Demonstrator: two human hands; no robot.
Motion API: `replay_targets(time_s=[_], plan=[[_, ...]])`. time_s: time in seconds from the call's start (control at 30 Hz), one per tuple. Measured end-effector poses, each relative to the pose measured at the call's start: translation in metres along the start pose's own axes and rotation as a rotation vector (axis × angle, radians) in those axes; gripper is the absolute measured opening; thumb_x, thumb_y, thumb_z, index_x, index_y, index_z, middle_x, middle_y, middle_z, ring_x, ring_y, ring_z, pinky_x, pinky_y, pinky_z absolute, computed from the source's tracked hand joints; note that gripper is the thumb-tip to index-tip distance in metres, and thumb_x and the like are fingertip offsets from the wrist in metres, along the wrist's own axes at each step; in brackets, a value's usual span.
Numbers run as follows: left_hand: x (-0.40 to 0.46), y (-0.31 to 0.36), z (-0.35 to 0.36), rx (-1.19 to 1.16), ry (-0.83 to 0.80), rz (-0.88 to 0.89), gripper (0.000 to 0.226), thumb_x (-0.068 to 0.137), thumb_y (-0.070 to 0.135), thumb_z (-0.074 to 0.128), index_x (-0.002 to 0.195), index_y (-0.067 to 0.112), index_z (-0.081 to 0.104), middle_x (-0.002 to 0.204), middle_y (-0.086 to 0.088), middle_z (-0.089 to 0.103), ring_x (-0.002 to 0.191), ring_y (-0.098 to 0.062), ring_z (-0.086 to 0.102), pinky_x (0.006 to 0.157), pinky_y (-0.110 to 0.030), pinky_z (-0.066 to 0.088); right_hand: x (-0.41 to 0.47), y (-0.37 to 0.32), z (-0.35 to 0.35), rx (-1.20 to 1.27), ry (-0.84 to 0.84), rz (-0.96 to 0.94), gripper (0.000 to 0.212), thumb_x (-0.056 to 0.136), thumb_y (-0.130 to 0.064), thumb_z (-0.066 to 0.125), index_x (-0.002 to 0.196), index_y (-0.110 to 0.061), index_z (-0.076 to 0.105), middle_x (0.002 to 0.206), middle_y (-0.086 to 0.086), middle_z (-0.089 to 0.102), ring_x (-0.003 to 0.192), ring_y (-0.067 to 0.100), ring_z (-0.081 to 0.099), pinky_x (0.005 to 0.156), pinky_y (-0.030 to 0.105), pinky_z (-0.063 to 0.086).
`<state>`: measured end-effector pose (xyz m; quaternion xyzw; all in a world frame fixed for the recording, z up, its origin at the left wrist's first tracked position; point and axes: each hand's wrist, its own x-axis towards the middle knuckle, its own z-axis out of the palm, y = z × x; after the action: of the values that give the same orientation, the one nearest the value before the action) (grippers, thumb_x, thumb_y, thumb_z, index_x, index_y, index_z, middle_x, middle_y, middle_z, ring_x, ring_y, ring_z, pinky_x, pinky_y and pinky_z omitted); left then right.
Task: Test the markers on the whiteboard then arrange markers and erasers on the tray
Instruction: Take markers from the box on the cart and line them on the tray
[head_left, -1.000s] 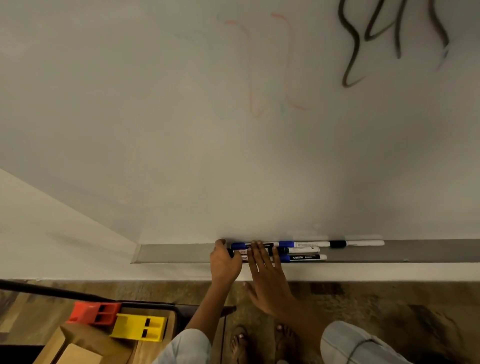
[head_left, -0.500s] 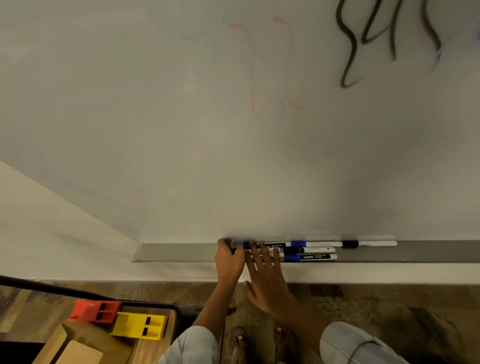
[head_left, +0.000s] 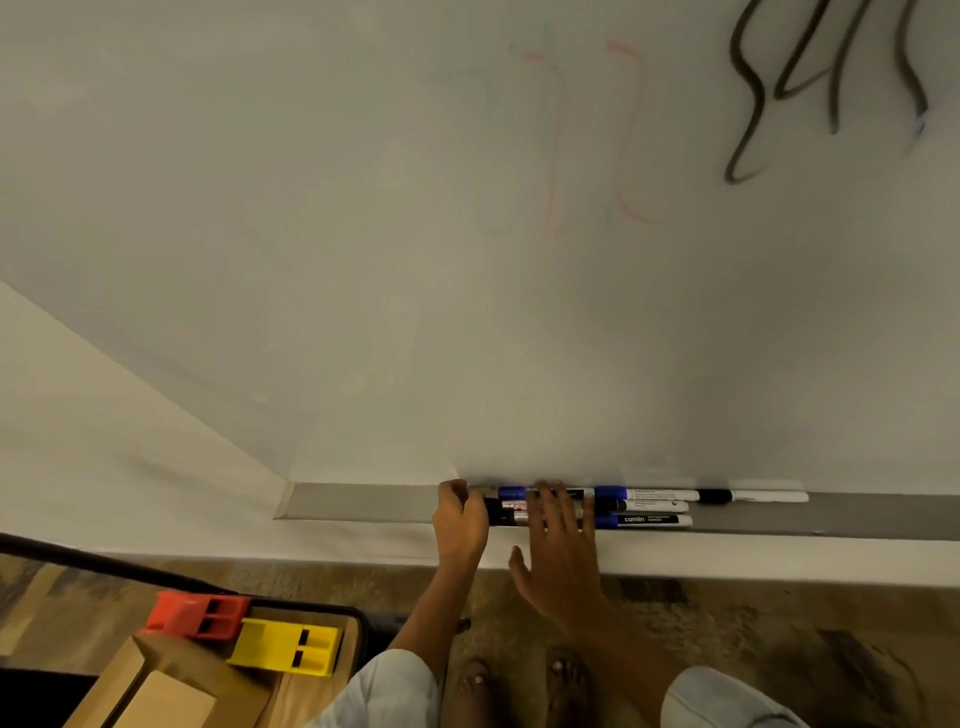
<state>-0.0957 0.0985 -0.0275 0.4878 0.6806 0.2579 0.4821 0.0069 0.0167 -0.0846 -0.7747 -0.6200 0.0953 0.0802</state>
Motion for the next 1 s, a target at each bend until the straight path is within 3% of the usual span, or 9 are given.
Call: replay_targets(time_s=[0.27, 0.4, 0.53, 0.7, 0.83, 0.93, 1.0], plan=[[0.004, -0.002, 0.006, -0.08, 0.006, -0.038, 0.028, 0.103, 0.02, 0.035, 0.121, 0.004, 0.05, 0.109, -0.014, 0.059, 0.09, -0.022, 0.055, 0.077, -0.031, 0.046, -0.004, 0.005, 0.0, -0.051, -0.056, 0.099, 0.093, 0.059, -0.057, 0.079, 0.137, -0.011, 0.055, 0.14, 0.019, 0.054, 0.129, 0.041, 0.05, 0.108, 0.073, 0.017], [0.003, -0.002, 0.006, -0.15, -0.026, -0.072, 0.028, 0.103, 0.023, 0.034, 0.119, 0.009, 0.051, 0.112, -0.015, 0.061, 0.101, -0.028, 0.06, 0.095, -0.042, 0.051, 0.0, -0.001, -0.003, -0.061, -0.045, 0.068, 0.092, 0.057, -0.055, 0.082, 0.133, -0.01, 0.058, 0.135, 0.017, 0.059, 0.126, 0.039, 0.054, 0.107, 0.073, 0.019], [0.0, -0.001, 0.007, -0.175, -0.053, -0.087, 0.023, 0.103, 0.023, 0.034, 0.11, 0.012, 0.052, 0.11, -0.014, 0.062, 0.101, -0.028, 0.06, 0.097, -0.042, 0.049, 0.001, -0.005, -0.003, -0.066, -0.057, 0.066, 0.089, 0.055, -0.054, 0.084, 0.129, -0.01, 0.062, 0.133, 0.017, 0.061, 0.125, 0.039, 0.055, 0.105, 0.073, 0.02], [0.005, -0.002, 0.01, -0.249, -0.103, -0.15, 0.027, 0.102, 0.027, 0.033, 0.111, 0.014, 0.054, 0.112, -0.012, 0.065, 0.104, -0.028, 0.062, 0.1, -0.042, 0.047, 0.001, -0.005, -0.003, -0.058, -0.047, 0.061, 0.094, 0.053, -0.056, 0.084, 0.131, -0.009, 0.06, 0.133, 0.016, 0.061, 0.125, 0.038, 0.056, 0.111, 0.066, 0.005], [0.012, -0.007, 0.017, -0.339, -0.112, -0.214, 0.035, 0.095, 0.036, 0.035, 0.113, 0.015, 0.057, 0.111, -0.012, 0.067, 0.104, -0.029, 0.063, 0.104, -0.048, 0.045, -0.004, -0.006, 0.001, -0.028, -0.072, 0.046, 0.097, 0.058, -0.052, 0.083, 0.138, -0.006, 0.052, 0.142, 0.019, 0.052, 0.132, 0.039, 0.049, 0.112, 0.062, 0.01], [0.013, -0.01, 0.02, -0.386, -0.12, -0.231, 0.039, 0.091, 0.037, 0.037, 0.114, 0.014, 0.057, 0.111, -0.015, 0.066, 0.104, -0.031, 0.063, 0.104, -0.05, 0.045, -0.01, -0.006, 0.005, -0.011, -0.094, 0.034, 0.105, 0.06, -0.052, 0.084, 0.143, -0.004, 0.043, 0.15, 0.021, 0.041, 0.138, 0.039, 0.04, 0.115, 0.051, 0.002], [0.009, -0.006, 0.018, -0.393, -0.133, -0.233, 0.038, 0.091, 0.037, 0.037, 0.114, 0.013, 0.057, 0.111, -0.015, 0.065, 0.104, -0.031, 0.063, 0.104, -0.05, 0.045, -0.012, -0.005, 0.004, -0.017, -0.097, 0.026, 0.106, 0.06, -0.052, 0.084, 0.144, -0.003, 0.042, 0.152, 0.021, 0.038, 0.14, 0.039, 0.036, 0.115, 0.053, 0.002]])
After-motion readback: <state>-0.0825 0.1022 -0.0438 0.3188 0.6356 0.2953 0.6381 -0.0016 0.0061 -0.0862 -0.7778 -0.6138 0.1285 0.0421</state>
